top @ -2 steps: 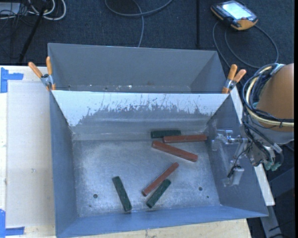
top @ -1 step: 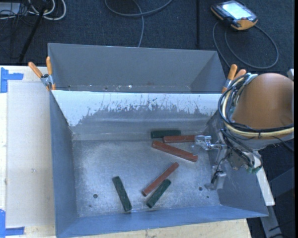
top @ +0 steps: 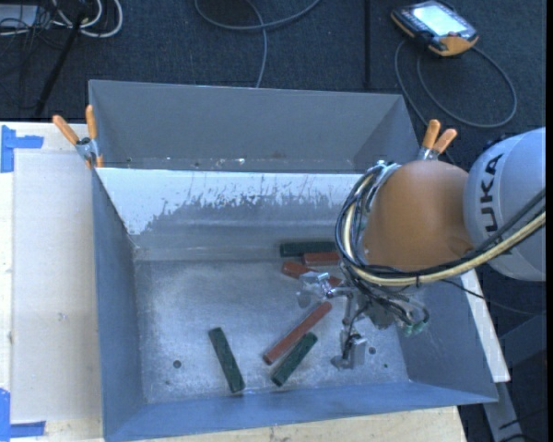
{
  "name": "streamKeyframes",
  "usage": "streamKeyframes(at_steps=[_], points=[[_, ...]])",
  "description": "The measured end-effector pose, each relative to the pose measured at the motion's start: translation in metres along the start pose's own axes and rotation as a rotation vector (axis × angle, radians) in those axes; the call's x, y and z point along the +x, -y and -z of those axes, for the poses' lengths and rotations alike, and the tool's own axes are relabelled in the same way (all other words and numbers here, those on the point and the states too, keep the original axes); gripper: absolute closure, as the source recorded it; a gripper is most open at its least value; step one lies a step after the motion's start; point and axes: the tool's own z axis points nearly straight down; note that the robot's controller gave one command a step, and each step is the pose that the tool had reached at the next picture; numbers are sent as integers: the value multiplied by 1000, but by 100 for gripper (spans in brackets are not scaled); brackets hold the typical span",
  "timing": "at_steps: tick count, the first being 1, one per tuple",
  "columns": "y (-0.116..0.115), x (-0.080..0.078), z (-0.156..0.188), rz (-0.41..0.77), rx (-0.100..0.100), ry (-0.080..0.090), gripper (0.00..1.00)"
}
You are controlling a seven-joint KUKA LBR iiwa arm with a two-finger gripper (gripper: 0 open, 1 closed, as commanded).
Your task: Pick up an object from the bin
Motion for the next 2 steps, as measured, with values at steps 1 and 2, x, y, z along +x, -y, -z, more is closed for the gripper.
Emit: streamKeyframes(at_steps=[1, 2], points=[[-3, -1, -16, 96, 4, 2, 0], [-10, -36, -84, 176, 6, 6, 0]])
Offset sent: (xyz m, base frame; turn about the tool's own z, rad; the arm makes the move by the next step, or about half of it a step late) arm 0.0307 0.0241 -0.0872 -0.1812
